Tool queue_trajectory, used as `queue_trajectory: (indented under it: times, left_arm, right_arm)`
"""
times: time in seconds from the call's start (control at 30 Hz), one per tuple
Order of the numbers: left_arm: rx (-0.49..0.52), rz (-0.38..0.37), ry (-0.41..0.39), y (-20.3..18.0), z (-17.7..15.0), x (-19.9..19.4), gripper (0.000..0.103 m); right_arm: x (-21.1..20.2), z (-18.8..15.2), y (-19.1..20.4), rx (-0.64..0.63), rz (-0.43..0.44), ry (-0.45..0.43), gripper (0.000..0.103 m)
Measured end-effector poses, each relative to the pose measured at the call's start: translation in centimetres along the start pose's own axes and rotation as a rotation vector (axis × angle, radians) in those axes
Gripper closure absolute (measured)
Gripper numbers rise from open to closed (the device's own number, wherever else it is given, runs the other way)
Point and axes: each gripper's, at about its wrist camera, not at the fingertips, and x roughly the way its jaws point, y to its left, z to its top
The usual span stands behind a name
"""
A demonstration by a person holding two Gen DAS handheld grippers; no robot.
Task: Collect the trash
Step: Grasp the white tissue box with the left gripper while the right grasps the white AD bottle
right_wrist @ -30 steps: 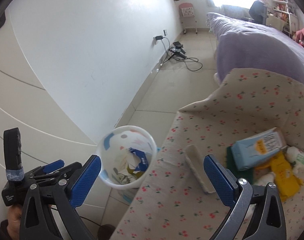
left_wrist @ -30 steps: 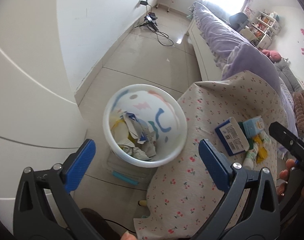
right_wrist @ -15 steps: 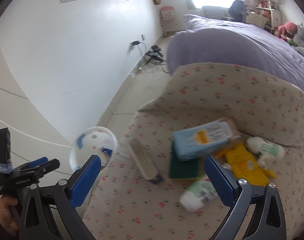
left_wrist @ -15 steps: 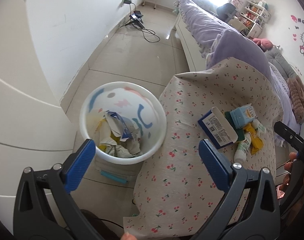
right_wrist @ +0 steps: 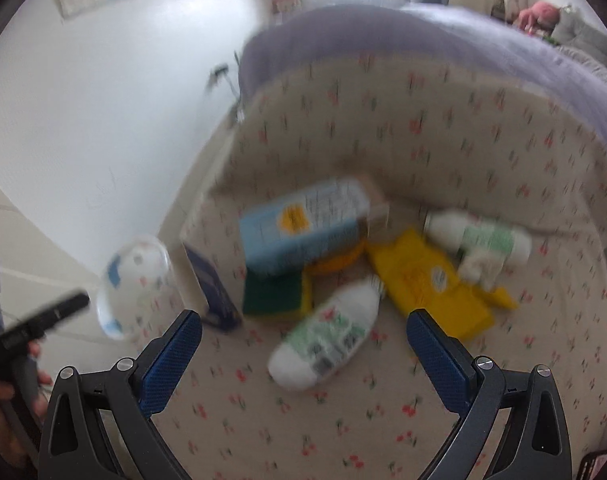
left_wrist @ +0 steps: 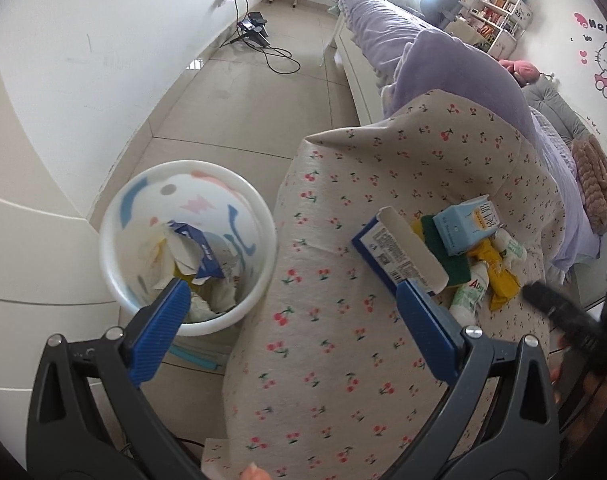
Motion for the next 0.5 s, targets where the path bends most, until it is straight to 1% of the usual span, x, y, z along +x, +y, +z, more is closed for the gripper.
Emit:
queue_trajectory:
  times: [0.03,0.1,0.23,0.43,0.5]
  left_arm:
    - [0.001,0.001,0.002,-0.2,0.0,0.1,0.001]
    - [0.004,0.002,0.008,-0.5,0.0,0.3,0.001]
    - [0.007,0.001,0.028,-0.9,-0.3,0.8,0.001]
    - [0.000,0.007,0.052,-0.9,-0.5,1.5,0.001]
    - [0.002,0.008,0.057,-1.1,-0.7,1.7,0.001]
  right_arm:
    - [0.8,-0.4,0.2,-0.006,-0.012,0.036,0.000]
    - [2.2,-0.8,0.6,-0.022,-0.045,0.076,0.000]
    - [4.5,-1.0,0.7,0.002,-0.083,0.137,0.000]
    - [7.9,-0.9,0.6,0.036,-0.189,0.196,0.000]
    - [8.7,-0.9,0.4,0.056,-0.206,0.209,0.001]
